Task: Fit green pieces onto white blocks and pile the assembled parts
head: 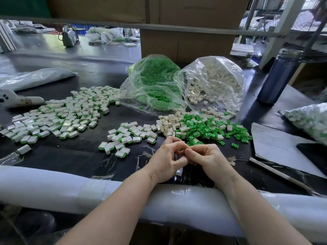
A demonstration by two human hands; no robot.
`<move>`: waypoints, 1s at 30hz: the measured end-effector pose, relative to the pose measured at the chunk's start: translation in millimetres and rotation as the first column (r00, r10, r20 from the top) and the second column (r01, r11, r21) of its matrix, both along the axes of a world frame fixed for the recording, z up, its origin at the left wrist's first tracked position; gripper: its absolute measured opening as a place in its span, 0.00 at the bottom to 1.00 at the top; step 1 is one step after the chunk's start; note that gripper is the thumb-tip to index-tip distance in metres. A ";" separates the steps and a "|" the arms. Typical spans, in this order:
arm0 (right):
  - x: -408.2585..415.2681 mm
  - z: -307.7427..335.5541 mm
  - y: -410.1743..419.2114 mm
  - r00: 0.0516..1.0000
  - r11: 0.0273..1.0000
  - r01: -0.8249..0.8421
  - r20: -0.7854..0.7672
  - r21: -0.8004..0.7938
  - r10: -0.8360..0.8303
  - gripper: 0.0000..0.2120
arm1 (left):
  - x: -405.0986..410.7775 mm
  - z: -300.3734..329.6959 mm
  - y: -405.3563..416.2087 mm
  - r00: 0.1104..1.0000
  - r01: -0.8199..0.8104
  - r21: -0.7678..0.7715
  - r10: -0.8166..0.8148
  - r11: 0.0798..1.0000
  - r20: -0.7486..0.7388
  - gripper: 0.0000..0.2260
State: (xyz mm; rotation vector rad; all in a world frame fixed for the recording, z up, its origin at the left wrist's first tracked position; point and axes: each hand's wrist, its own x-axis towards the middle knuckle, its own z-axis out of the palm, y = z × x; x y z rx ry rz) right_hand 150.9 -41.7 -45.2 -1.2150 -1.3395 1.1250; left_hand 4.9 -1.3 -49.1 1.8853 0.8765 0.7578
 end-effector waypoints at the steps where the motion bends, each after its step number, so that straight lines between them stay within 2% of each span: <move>1: -0.1 0.4 -0.4 1.000 1.000 0.000 -0.001 -0.001 0.000 0.09 | 0.2 0.0 -0.1 1.000 0.005 0.001 -0.005 1.000 -0.001 0.09; 23: 0.7 -0.9 -0.7 0.999 0.998 0.034 -0.003 -0.054 -0.034 0.08 | -0.3 0.8 1.0 0.997 0.047 0.009 -0.046 0.999 -0.065 0.09; 28: -3.0 1.5 -1.1 0.999 1.000 0.018 -0.034 0.007 -0.017 0.11 | -0.8 1.2 1.0 0.999 0.010 -0.011 -0.010 1.000 0.035 0.05; 30: -2.5 0.4 -0.5 0.995 0.997 0.077 -0.062 0.017 -0.075 0.13 | -1.4 1.1 1.7 0.996 -0.040 -0.022 0.041 0.999 0.073 0.05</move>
